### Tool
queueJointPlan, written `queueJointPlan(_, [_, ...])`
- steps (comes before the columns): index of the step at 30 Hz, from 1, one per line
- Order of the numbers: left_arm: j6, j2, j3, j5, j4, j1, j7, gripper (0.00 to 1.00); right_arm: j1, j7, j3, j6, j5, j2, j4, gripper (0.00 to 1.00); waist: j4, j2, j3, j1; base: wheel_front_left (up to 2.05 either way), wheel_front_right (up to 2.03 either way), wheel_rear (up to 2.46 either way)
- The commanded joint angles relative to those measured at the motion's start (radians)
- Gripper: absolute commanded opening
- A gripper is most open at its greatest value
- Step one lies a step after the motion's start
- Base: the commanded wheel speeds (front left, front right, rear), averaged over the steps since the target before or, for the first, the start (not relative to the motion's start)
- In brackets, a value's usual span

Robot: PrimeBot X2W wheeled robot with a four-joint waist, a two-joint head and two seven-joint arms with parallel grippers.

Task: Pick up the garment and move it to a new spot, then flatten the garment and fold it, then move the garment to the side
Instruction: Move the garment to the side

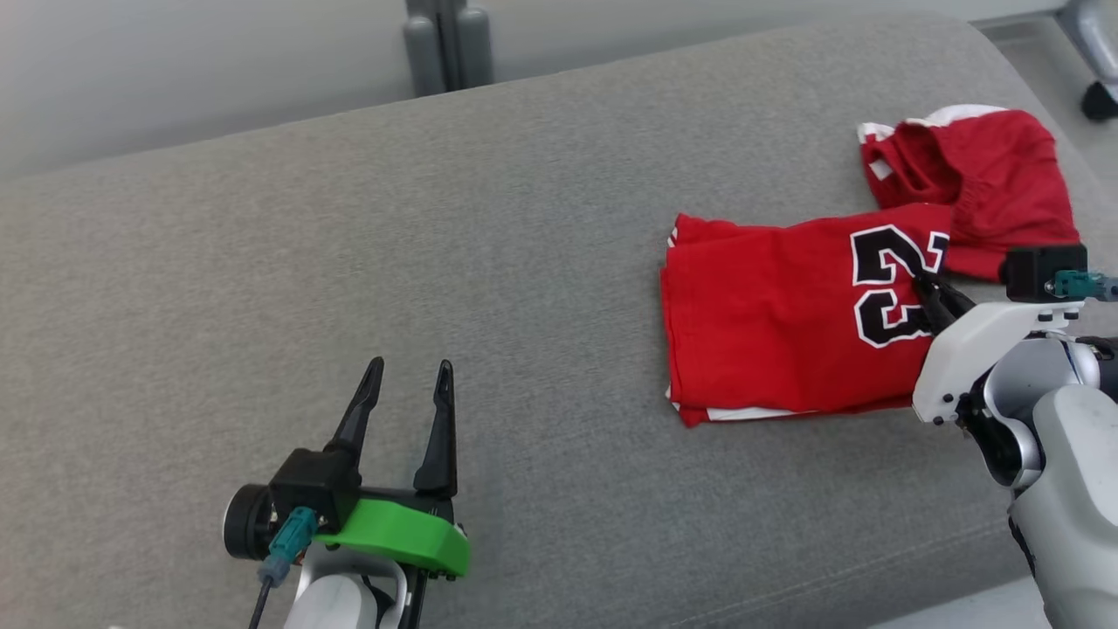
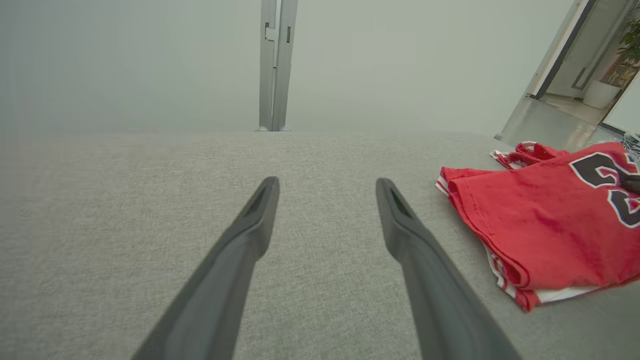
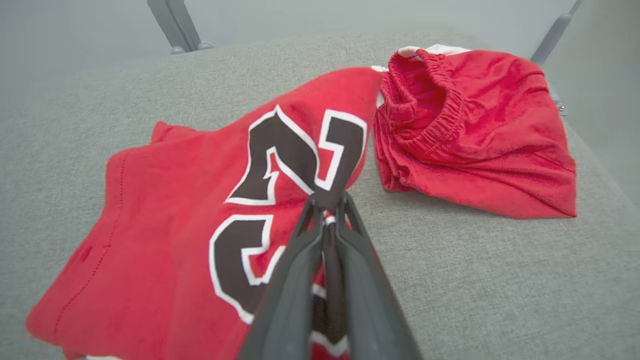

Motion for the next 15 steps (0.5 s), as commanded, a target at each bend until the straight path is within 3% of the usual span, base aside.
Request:
queueJointPlan(1, [-0.003, 0.008, 0.001, 0.008, 0.003, -0.019, 0.000, 1.00, -0.020, -0.005, 0.000, -0.002, -0.005, 0.007, -0.008, 0.00, -0.142, 0.0000, 0.081, 0.0000, 0.00, 0.00, 0.00])
queueJointPlan(7, [-0.007, 0.015, -0.007, 0.011, 0.012, -0.040, 0.001, 1.00, -0.058, -0.015, -0.007, -0.002, -0.022, 0.027, -0.016, 0.00, -0.141, 0.0000, 0.100, 0.0000, 0.00, 0.00, 0.00])
queueJointPlan(15, [0.001, 0.011, -0.006, -0.008, 0.025, -0.042, 0.001, 1.00, -0.137, -0.036, -0.071, -0.002, -0.036, 0.006, 0.016, 0.00, -0.040, 0.0000, 0.083, 0.0000, 0.00, 0.00, 0.00])
